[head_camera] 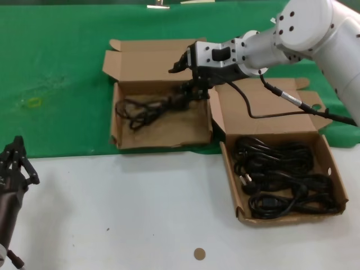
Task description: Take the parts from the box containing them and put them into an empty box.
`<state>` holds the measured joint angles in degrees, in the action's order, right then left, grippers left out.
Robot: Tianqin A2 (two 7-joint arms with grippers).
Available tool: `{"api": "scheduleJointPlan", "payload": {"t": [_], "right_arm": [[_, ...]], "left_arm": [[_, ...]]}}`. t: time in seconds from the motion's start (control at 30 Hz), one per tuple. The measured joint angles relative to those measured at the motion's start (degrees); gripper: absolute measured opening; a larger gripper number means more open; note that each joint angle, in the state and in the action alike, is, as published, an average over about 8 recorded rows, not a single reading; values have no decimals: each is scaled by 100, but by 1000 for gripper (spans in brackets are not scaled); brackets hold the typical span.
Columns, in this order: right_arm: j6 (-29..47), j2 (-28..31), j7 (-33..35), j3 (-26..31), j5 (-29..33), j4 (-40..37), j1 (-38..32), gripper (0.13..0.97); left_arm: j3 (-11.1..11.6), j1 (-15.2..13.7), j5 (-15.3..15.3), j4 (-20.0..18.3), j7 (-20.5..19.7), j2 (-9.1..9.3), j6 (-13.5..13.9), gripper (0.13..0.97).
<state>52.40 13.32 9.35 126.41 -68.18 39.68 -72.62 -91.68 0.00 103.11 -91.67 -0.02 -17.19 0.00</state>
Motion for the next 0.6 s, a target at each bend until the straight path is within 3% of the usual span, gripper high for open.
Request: {"api": "scheduleJointPlan", "payload": {"t": [0.23, 0.6], "right_arm": [[-37, -35, 79, -3, -28, -72, -17, 291], [-100, -28, 70, -47, -80, 9, 77, 508]], "left_arm": [[0, 0, 0, 0, 0, 0, 0, 144], [0, 0, 0, 0, 0, 0, 0, 149]]}}
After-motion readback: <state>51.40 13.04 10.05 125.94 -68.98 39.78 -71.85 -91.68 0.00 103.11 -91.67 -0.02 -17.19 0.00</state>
